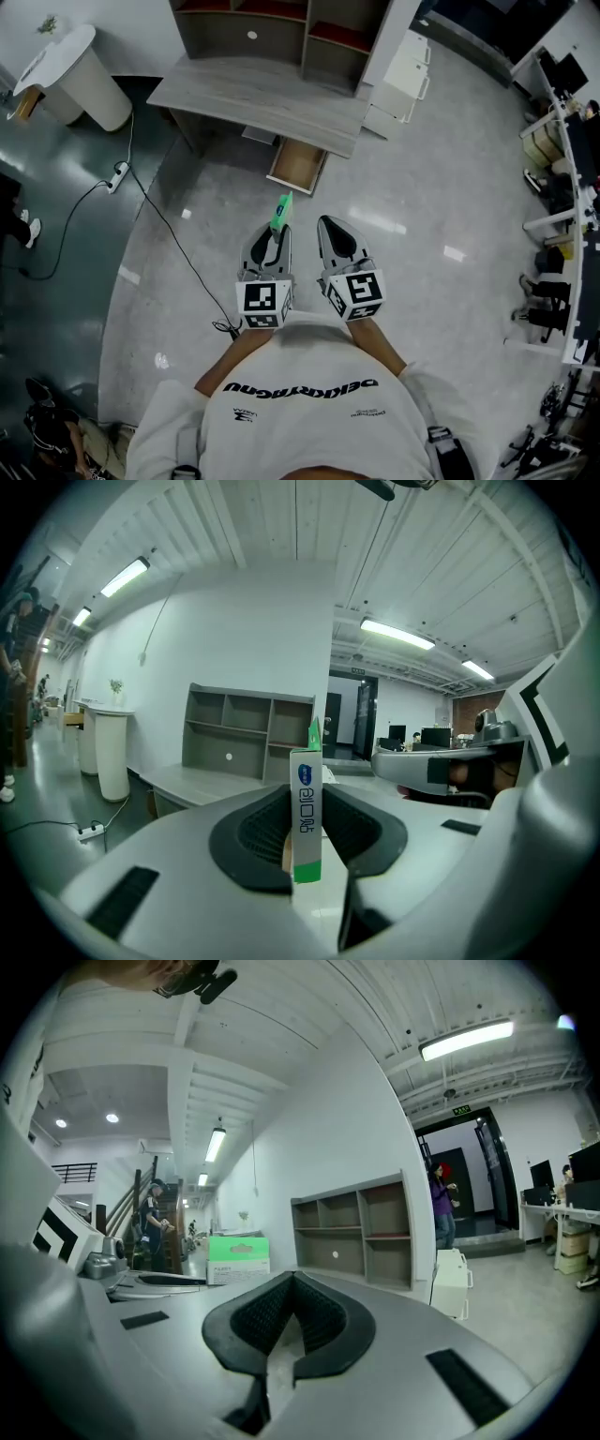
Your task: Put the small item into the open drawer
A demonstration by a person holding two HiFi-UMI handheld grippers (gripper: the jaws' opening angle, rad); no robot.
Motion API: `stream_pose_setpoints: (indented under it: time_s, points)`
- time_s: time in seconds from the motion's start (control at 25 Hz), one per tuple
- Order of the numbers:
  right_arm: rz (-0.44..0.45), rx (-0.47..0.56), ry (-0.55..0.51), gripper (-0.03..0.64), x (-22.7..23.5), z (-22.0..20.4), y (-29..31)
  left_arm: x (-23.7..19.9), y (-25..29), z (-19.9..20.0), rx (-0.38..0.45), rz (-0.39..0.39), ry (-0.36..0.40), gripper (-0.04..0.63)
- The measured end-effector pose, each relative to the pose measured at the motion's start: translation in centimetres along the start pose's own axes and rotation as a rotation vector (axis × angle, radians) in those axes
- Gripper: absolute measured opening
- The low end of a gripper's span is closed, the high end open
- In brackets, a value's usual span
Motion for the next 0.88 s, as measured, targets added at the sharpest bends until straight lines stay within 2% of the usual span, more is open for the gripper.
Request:
stream_pose_setpoints:
  time_s: [0.24, 0.52, 0.72, 0.88]
  points:
    - [-0.047, -0.006, 0.009, 0.029, 1.9, 0.8, 4.3, -2.4, 4.5, 0.7, -0.009, -0.050, -0.014, 0.103]
    - [-0.084, -0.030, 0.031, 0.029, 3.4, 0.5, 6.5, -3.5, 7.7, -0.1, -0.062, -0.080, -0.012, 0.103]
    - [-0.088, -0.050, 0.047, 0.029, 4.8, -0.4, 6.7, -2.9, 9.2, -1.0, -0.092, -0.087, -0.013, 0.103]
    - [-0.076, -0.050, 0.070, 0.029, 6.6, -1.2, 6.2, -1.2, 10.3, -1.7, -0.110, -0.086, 0.016, 0.103]
Point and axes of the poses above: the fingertips, and each gripper's own axes: y forward along the fingers, x to its right, z out of its top, the point moved 8 cm from there along -y, backward along the fingers, and after that the axes turned 11 degrees about z, right-handed, at the moved point
